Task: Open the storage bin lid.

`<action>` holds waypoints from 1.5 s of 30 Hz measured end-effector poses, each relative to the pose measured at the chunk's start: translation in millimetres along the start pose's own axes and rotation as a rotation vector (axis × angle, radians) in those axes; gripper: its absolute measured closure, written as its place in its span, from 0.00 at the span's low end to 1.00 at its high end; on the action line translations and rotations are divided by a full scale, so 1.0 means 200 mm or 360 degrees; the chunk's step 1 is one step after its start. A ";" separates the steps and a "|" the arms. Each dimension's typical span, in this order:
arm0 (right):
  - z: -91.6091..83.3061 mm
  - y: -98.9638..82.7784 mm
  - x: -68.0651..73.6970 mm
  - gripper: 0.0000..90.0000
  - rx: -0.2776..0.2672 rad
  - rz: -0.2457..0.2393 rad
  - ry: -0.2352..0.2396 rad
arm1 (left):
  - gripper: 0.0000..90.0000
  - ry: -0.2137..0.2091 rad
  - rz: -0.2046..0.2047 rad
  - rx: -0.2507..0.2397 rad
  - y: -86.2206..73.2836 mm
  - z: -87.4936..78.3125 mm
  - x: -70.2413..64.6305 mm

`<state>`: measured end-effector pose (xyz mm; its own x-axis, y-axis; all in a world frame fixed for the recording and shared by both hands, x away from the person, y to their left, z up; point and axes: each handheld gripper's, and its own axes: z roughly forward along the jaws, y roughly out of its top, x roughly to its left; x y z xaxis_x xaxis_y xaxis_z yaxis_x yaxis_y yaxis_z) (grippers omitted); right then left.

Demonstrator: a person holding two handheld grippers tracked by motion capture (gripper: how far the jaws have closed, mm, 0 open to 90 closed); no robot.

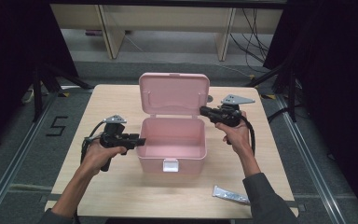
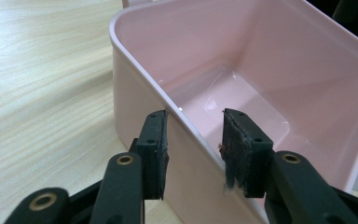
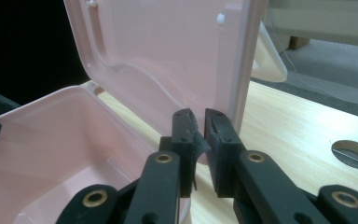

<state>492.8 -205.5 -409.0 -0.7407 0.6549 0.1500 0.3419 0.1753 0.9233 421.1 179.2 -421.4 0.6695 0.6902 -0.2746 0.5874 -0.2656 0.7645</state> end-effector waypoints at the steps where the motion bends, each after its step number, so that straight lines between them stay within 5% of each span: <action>1: 0.01 0.00 -0.01 0.92 0.0002 0.0005 -0.0004 | 0.67 0.0001 0.0000 -0.0001 0.00 0.00 0.00; 3: 0.01 0.00 -0.02 0.92 -0.0006 -0.0033 -0.0004 | 0.67 0.0003 0.0001 0.0005 0.00 0.00 0.00; 6: 0.01 -0.01 -0.02 0.92 -0.0012 0.0019 -0.0005 | 0.67 -0.0009 -0.0018 -0.0003 -0.01 0.00 0.00; 9: 0.01 -0.01 -0.03 0.92 -0.0030 -0.0010 -0.0039 | 0.67 -0.0021 -0.0033 -0.0017 -0.01 0.00 0.00; 10: 0.02 -0.01 -0.02 0.92 -0.0009 0.0063 -0.0015 | 0.67 -0.0025 -0.0040 -0.0020 -0.01 0.00 0.00; 29: -0.01 -0.02 -0.07 0.88 -0.0023 0.0093 -0.0114 | 0.67 -0.0024 -0.0053 -0.0028 -0.02 -0.01 0.00; 45: -0.13 0.00 0.02 0.84 -0.0061 0.0105 -0.0053 | 0.68 -0.0021 -0.0068 -0.0027 -0.02 -0.01 -0.02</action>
<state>474.6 -222.4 -399.5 -0.6974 0.6883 0.1996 0.3666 0.1032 0.9246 414.9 180.1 -422.6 0.6499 0.6918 -0.3147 0.6078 -0.2245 0.7617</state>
